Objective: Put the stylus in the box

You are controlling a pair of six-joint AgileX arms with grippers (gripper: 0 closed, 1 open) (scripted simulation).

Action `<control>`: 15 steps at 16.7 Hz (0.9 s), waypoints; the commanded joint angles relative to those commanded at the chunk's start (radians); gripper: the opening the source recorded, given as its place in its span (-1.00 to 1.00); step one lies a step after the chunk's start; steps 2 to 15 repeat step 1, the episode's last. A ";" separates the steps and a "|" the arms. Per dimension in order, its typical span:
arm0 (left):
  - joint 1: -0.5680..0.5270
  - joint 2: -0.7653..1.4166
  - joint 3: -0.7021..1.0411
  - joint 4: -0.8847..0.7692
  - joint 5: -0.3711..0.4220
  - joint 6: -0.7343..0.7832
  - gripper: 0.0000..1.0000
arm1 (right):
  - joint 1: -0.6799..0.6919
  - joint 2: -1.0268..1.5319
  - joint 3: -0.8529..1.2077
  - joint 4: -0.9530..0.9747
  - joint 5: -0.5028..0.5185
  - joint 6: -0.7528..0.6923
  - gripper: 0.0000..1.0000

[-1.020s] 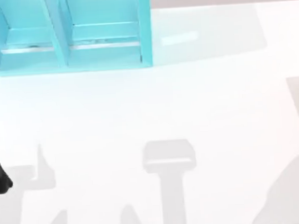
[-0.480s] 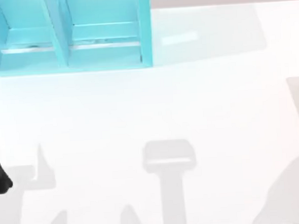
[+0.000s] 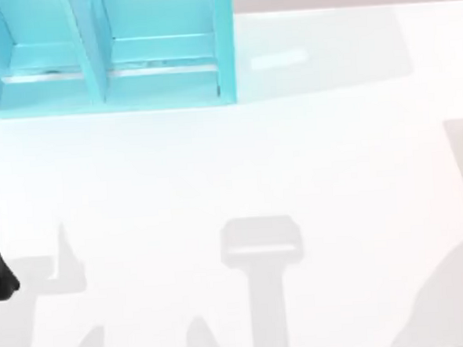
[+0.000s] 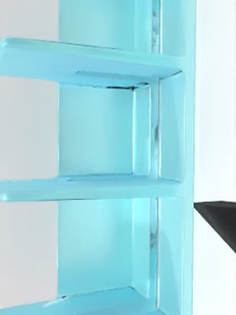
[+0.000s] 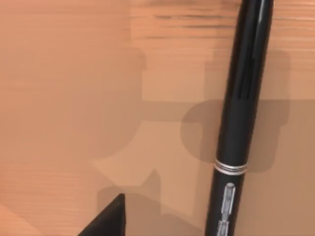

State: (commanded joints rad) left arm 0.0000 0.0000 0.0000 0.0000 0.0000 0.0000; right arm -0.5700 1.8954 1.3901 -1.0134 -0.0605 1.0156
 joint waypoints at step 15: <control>0.000 0.000 0.000 0.000 0.000 0.000 1.00 | 0.000 0.000 0.000 0.000 0.000 0.000 1.00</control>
